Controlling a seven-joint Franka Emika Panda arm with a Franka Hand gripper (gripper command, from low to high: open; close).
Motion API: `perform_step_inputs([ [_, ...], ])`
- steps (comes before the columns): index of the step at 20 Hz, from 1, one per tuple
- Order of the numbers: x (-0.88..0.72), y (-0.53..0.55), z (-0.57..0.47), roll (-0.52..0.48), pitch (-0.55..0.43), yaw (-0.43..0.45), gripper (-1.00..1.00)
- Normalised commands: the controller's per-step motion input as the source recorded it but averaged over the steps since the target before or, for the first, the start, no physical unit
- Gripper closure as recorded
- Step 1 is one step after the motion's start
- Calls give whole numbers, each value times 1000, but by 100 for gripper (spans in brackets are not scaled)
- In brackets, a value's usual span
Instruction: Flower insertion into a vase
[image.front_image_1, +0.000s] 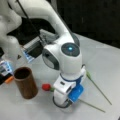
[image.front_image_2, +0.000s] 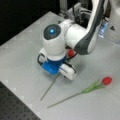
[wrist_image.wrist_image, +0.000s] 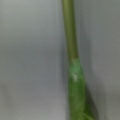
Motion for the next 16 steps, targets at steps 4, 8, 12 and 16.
perform_step_inputs([
  [4,187,-15,-122,-39,-7,154,100],
  [8,154,-29,-42,-49,15,175,100],
  [12,105,-60,-41,-62,37,173,100],
  [16,63,-58,-26,-64,38,163,100],
])
